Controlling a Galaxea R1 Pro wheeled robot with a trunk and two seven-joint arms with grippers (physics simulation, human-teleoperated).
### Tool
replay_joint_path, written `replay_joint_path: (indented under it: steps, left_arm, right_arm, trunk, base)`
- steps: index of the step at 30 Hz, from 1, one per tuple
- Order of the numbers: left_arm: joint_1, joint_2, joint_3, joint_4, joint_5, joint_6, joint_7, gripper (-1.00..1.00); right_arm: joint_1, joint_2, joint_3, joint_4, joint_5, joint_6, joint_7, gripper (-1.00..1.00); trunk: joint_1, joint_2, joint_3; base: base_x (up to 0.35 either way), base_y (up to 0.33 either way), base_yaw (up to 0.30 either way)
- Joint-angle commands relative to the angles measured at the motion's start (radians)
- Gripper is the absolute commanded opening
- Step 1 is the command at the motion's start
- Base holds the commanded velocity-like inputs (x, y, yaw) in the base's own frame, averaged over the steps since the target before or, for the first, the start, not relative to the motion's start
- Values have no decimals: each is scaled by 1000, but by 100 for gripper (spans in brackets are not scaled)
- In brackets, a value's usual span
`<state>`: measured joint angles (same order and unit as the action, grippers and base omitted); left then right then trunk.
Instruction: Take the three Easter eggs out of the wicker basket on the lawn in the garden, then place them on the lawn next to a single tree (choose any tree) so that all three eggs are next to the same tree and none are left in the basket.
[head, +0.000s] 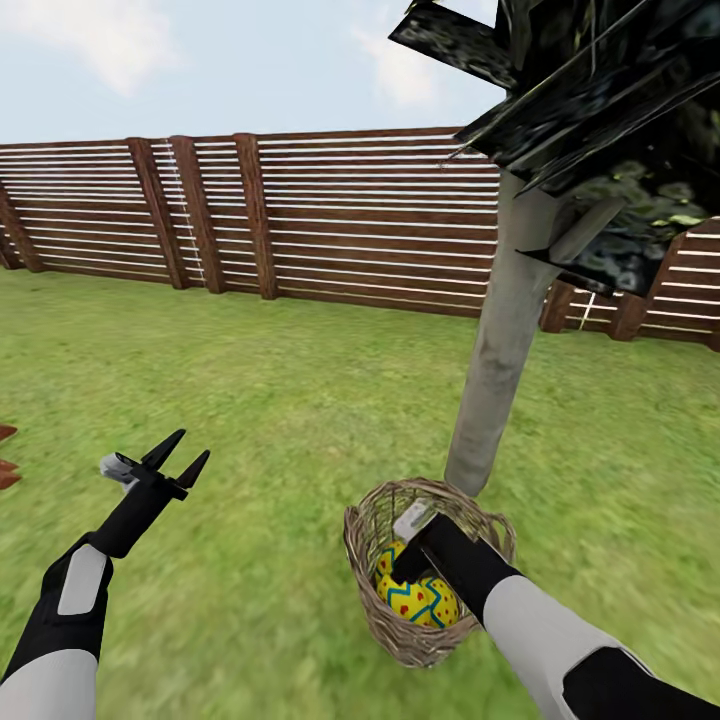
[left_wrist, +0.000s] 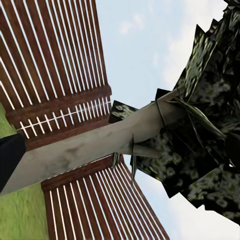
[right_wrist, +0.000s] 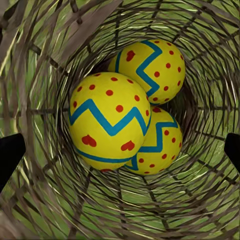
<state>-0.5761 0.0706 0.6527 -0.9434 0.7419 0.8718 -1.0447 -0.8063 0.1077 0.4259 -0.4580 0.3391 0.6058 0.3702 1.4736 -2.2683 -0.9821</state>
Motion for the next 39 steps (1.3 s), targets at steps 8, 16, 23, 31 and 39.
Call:
replay_joint_path:
  steps: [8, 16, 23, 31, 39]
  left_arm:
    - [-1, 0, 1, 1, 2, 6, -1, 100]
    - [-1, 0, 1, 2, 2, 6, -1, 100]
    - [-1, 0, 2, 2, 3, 6, -1, 100]
    - [-1, 0, 2, 2, 3, 6, -2, 100]
    - [-1, 0, 2, 2, 3, 6, -1, 100]
  right_arm:
    - [-1, -5, 2, -8, 8, 1, 21, 100]
    - [-1, -8, -4, -42, 4, 0, 21, 100]
    - [-1, -8, -82, -71, 1, 0, 23, 100]
    - [-1, -10, -100, -82, 1, 0, 24, 100]
    - [-1, -12, -104, -104, 0, 0, 22, 100]
  trunk:
    - [31, -57, -26]
    - [61, -113, -51]
    - [88, -162, -73]
    - [119, -218, -98]
    - [129, -233, -128]
  base:
    - [0, 0, 0]
    - [0, 0, 0]
    - [0, 0, 0]
    - [0, 0, 0]
    - [0, 0, 0]
